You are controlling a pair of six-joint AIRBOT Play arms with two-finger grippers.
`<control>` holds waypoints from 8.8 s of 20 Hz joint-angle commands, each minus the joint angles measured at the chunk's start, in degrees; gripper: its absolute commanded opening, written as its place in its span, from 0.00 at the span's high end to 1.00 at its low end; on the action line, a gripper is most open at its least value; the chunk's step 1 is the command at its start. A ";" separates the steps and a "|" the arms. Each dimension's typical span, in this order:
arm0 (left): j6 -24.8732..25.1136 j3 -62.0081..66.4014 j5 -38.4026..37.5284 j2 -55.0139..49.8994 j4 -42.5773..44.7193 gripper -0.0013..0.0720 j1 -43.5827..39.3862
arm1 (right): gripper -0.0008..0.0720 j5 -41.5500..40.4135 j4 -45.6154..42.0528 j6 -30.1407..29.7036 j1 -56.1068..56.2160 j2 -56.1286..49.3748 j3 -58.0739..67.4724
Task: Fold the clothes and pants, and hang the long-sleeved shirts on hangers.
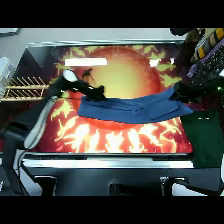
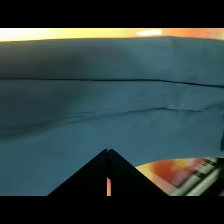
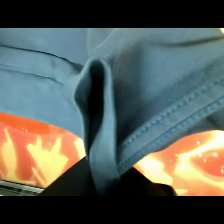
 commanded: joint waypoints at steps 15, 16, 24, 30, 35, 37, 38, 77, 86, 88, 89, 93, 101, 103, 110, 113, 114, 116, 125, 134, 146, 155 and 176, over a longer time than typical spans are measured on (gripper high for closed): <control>-3.61 3.93 23.12 -14.16 -24.20 0.97 -23.67 | 0.95 8.15 -1.90 3.17 0.09 1.29 13.03; -3.21 4.48 22.69 -14.25 -24.13 0.97 -23.63 | 0.95 7.82 -1.97 3.15 0.09 1.29 13.03; -2.99 4.74 -0.55 -6.12 -5.07 0.97 -10.21 | 0.95 3.91 2.40 0.55 0.42 -0.46 13.00; -2.99 4.74 -17.42 11.19 9.84 0.96 8.37 | 0.95 -1.79 1.95 4.81 14.29 -2.14 13.00; -2.95 4.74 -23.21 22.18 11.69 0.96 22.84 | 0.95 -8.79 -1.51 10.23 28.26 -7.74 13.00; -2.54 4.74 -23.21 24.46 11.69 0.96 27.08 | 0.95 -12.48 -1.51 11.37 32.52 -10.82 13.00; -2.56 4.74 -23.21 25.07 11.67 0.96 28.83 | 0.95 -13.79 -1.49 11.85 34.12 -12.26 13.00; -1.49 4.02 -23.17 22.97 11.67 0.96 32.46 | 0.23 -24.98 26.38 -18.01 2.08 -14.86 -25.18; -1.49 4.02 -22.56 21.90 11.69 0.96 32.46 | 0.57 -32.68 31.39 -20.50 9.49 -17.44 -25.14; -1.49 4.04 -22.60 21.92 11.69 0.96 32.46 | 0.95 -31.71 33.07 -22.14 9.68 -16.83 -24.87; -1.49 4.04 -22.62 21.92 11.67 0.96 32.46 | 0.95 -31.41 33.99 -22.53 9.66 -15.56 -24.50; -1.49 4.04 -22.75 21.97 11.67 0.96 32.46 | 0.95 -29.49 33.70 -13.51 6.67 -8.11 -19.02; -1.46 4.04 -25.42 21.97 11.67 0.96 32.46 | 0.95 -26.29 22.14 2.43 -8.24 3.06 -5.79; -1.49 4.04 -26.43 21.97 11.67 0.96 32.46 | 0.95 -26.27 19.65 5.86 -12.61 4.46 -4.04; -1.51 4.04 -27.30 21.97 11.67 0.96 32.46 | 0.95 -25.18 11.67 10.99 -25.33 5.81 -1.40; -1.49 4.04 -27.32 21.97 11.67 0.96 32.46 | 0.95 -23.47 7.28 12.50 -28.59 5.81 -1.40; -1.51 4.04 -27.30 21.97 11.65 0.96 32.46 | 0.95 -22.47 5.68 13.44 -29.31 5.81 -1.40; -1.49 4.04 -27.30 21.97 11.67 0.96 32.46 | 0.95 -20.76 -0.17 16.02 -29.57 6.01 -1.40; -1.49 4.04 -27.28 21.97 11.67 0.96 32.46 | 0.95 -7.43 -26.64 25.09 -29.53 9.51 -1.75; -1.49 4.04 -28.94 21.97 11.67 0.96 32.46 | 0.95 0.52 -43.10 27.56 -29.53 12.28 -16.85; -1.46 4.04 -29.18 21.97 11.67 0.96 32.46 | 0.95 1.16 -47.06 28.68 -29.53 13.31 -27.10; -0.98 4.04 -29.18 21.97 11.69 0.96 32.46 | 0.49 -0.52 -48.43 28.70 -29.53 13.33 -31.63; 11.21 -26.58 -10.47 39.78 31.30 0.96 19.56 | 0.95 -18.16 -7.76 -1.81 17.99 22.08 -28.00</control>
